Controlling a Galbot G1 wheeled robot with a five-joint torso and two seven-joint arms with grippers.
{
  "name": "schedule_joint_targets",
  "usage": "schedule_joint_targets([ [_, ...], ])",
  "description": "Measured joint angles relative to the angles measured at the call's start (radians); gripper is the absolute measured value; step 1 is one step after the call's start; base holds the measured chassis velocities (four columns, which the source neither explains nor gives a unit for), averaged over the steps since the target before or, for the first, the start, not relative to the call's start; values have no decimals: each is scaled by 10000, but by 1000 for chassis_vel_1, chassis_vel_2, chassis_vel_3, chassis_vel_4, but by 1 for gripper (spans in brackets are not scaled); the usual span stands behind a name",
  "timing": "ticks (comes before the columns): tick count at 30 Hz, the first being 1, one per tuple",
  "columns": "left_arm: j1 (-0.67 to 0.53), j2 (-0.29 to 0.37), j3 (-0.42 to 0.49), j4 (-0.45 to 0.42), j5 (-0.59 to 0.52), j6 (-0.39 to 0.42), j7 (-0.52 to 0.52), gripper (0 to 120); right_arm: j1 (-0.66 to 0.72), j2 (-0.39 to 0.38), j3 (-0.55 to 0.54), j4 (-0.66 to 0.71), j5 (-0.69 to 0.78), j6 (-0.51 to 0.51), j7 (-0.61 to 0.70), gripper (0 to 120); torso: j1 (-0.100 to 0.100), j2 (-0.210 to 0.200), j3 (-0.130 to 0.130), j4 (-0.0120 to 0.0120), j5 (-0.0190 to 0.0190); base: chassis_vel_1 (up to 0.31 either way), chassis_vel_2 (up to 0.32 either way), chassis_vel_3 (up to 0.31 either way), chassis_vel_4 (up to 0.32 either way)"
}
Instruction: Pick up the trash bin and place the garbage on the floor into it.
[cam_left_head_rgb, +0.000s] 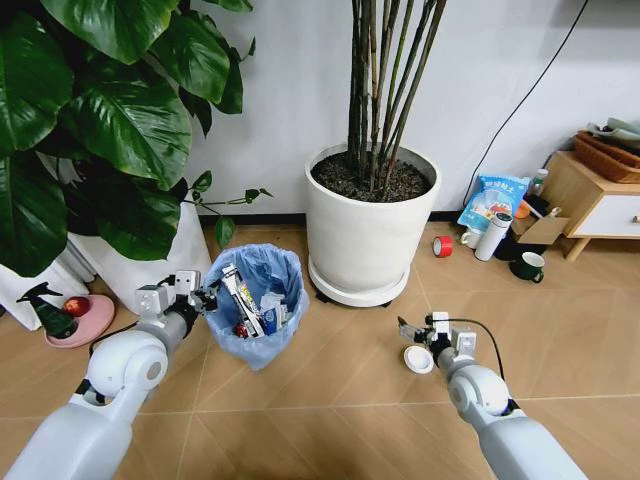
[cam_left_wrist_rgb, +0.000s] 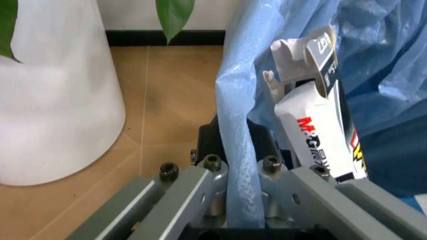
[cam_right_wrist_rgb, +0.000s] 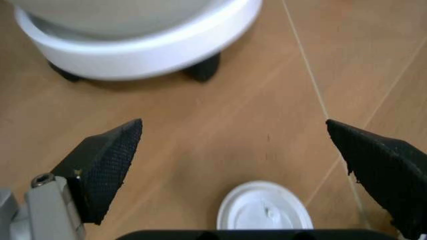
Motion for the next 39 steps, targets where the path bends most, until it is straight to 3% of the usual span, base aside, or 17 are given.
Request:
schedule_joint_targets([
  [17, -34, 4, 151, 42, -16, -8, -63, 0, 426, 7, 265, -2544, -102, 400, -860, 100, 0, 0, 0, -2, 7, 0, 0, 0, 0],
  [33, -17, 53, 136, 47, -25, -48, -86, 0, 632, 313, 83, -3152, -117, 203, -986, 99, 0, 0, 0, -1, 2, 0, 0, 0, 0],
  [35, -9, 53, 134, 40, -24, -49, -85, 0, 641, 327, 84, -3158, -117, 195, -987, 95, 0, 0, 0, -1, 0, 0, 0, 0, 0],
  [39, -6, 77, 124, 23, -25, -55, -86, 0, 696, 377, 87, -3239, -79, 165, -987, 76, 0, 0, 0, -1, 1, 0, 0, 0, 0],
])
